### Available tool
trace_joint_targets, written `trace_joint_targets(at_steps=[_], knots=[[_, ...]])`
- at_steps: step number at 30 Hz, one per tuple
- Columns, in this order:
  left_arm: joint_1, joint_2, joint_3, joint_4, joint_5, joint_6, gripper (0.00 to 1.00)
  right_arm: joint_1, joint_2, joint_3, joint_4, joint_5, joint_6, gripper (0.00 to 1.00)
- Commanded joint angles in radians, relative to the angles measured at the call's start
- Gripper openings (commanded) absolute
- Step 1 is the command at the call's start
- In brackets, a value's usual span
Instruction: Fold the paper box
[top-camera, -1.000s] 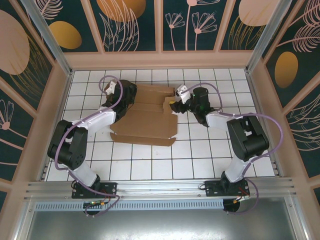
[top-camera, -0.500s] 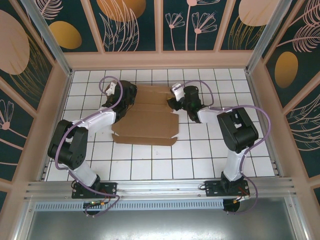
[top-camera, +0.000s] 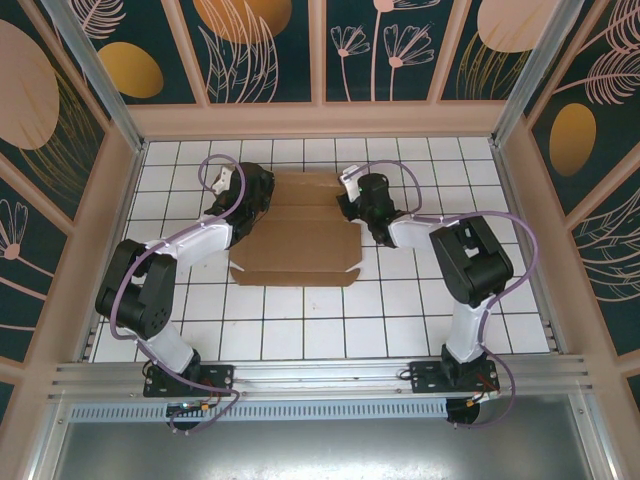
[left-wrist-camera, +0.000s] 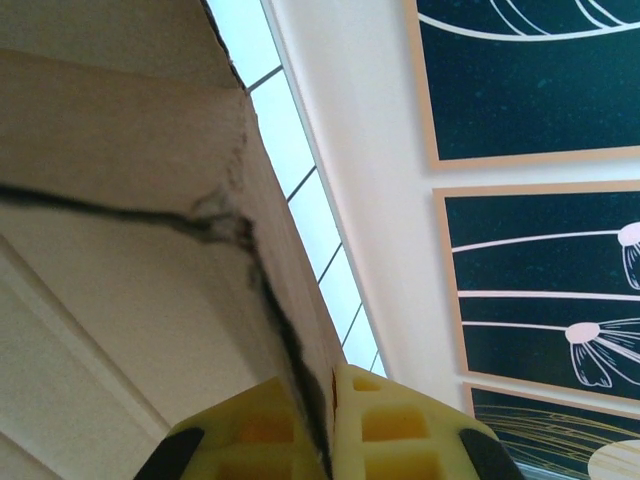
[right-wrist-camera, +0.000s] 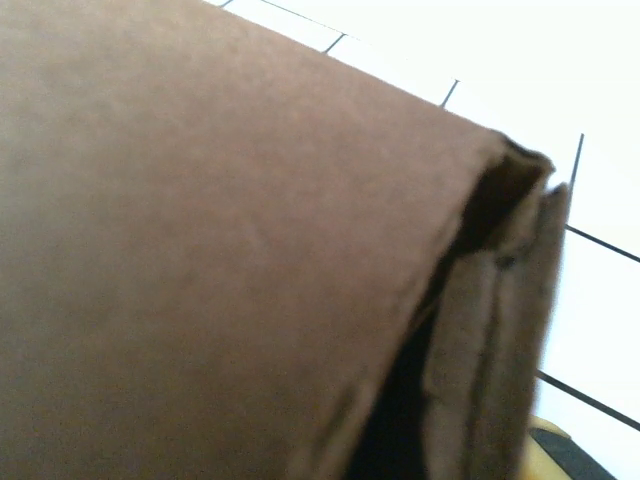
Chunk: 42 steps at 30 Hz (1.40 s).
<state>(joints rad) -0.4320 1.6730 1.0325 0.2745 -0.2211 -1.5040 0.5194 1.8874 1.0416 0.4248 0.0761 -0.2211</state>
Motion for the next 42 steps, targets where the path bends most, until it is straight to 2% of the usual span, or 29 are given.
trace_joint_targets(at_steps=[1, 4, 6, 11, 14, 27, 31, 37, 40, 42], knots=[[-0.006, -0.018, -0.008, -0.066, -0.006, -0.012, 0.0, 0.016, 0.044, 0.045, -0.061, 0.217, 0.039, 0.29], [-0.011, -0.014, 0.002, -0.089, -0.009, -0.031, 0.0, 0.053, 0.081, 0.082, -0.082, 0.372, 0.079, 0.23], [-0.013, -0.01, 0.012, -0.107, -0.01, -0.041, 0.0, 0.075, 0.111, 0.126, -0.119, 0.474, 0.117, 0.16], [-0.012, -0.006, 0.027, -0.137, -0.017, -0.063, 0.0, 0.1, 0.181, 0.233, -0.244, 0.619, 0.167, 0.02], [-0.013, -0.003, 0.039, -0.159, -0.021, -0.073, 0.0, 0.117, 0.219, 0.27, -0.269, 0.715, 0.171, 0.0], [-0.016, 0.01, 0.037, -0.169, -0.007, -0.106, 0.0, 0.117, 0.28, 0.37, -0.412, 0.746, 0.282, 0.0], [-0.019, 0.016, 0.04, -0.166, 0.002, -0.119, 0.0, 0.121, 0.354, 0.499, -0.557, 0.833, 0.346, 0.0], [-0.02, 0.014, 0.043, -0.168, -0.003, -0.12, 0.0, 0.14, 0.35, 0.465, -0.498, 0.936, 0.338, 0.0], [-0.02, 0.017, 0.038, -0.155, 0.008, -0.12, 0.0, 0.139, 0.324, 0.433, -0.467, 0.894, 0.34, 0.0], [-0.02, 0.014, 0.033, -0.151, 0.013, -0.119, 0.0, 0.134, 0.279, 0.376, -0.406, 0.796, 0.327, 0.04]])
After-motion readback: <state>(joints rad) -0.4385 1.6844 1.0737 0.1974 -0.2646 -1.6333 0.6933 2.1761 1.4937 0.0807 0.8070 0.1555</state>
